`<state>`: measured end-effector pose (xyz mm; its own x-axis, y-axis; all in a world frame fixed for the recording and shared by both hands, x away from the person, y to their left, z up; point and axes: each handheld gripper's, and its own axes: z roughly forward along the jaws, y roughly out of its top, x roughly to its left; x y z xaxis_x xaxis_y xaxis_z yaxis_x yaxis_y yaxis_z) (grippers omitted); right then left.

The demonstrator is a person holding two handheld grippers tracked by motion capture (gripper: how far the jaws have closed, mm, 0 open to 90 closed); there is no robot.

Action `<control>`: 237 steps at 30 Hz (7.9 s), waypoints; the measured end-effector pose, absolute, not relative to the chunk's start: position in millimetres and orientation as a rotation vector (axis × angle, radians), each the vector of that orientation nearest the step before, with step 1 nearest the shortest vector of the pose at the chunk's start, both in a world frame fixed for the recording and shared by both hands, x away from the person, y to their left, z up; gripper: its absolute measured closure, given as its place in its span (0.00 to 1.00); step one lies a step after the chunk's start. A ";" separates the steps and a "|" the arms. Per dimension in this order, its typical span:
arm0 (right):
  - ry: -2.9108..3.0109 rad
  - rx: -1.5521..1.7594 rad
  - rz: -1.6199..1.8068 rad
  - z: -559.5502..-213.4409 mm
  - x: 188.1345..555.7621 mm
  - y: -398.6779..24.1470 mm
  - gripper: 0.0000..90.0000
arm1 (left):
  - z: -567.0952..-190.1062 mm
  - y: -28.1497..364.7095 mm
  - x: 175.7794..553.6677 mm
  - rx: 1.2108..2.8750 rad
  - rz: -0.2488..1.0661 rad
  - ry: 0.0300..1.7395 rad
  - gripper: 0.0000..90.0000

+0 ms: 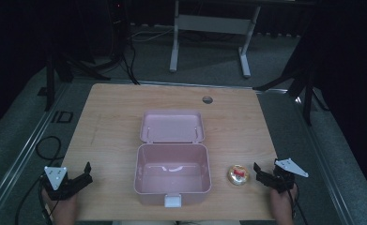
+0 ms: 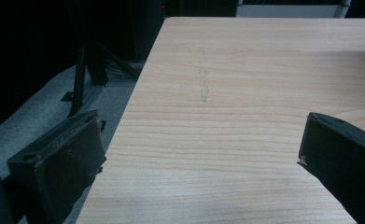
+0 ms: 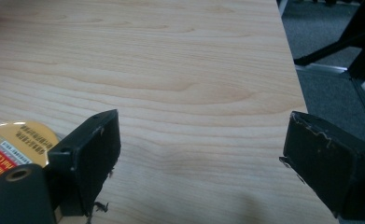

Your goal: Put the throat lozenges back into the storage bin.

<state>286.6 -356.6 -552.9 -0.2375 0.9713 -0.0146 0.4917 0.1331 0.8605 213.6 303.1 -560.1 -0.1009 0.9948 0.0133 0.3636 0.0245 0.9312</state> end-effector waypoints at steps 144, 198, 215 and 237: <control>3.098 0.204 -0.055 -345.0 350.1 -204.8 0.23 | -559.8 304.3 214.6 1.447 1.050 1.547 0.01; 3.264 -0.143 -0.047 -435.8 332.6 -68.2 0.23 | -560.0 305.0 213.8 1.430 1.047 1.546 0.01; 3.267 -0.182 -0.113 -475.6 327.8 -63.4 0.23 | -559.9 304.6 215.1 1.444 1.040 1.552 0.01; 3.265 -0.203 0.074 -435.5 321.3 -74.6 0.15 | -559.9 304.4 214.4 1.446 1.050 1.542 0.01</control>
<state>321.3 -74.6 -435.5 -0.9839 -0.1260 0.1270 -0.1201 0.9914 0.0529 214.4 304.4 -559.9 -0.0683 0.9976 0.0058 0.3709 0.0200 0.9285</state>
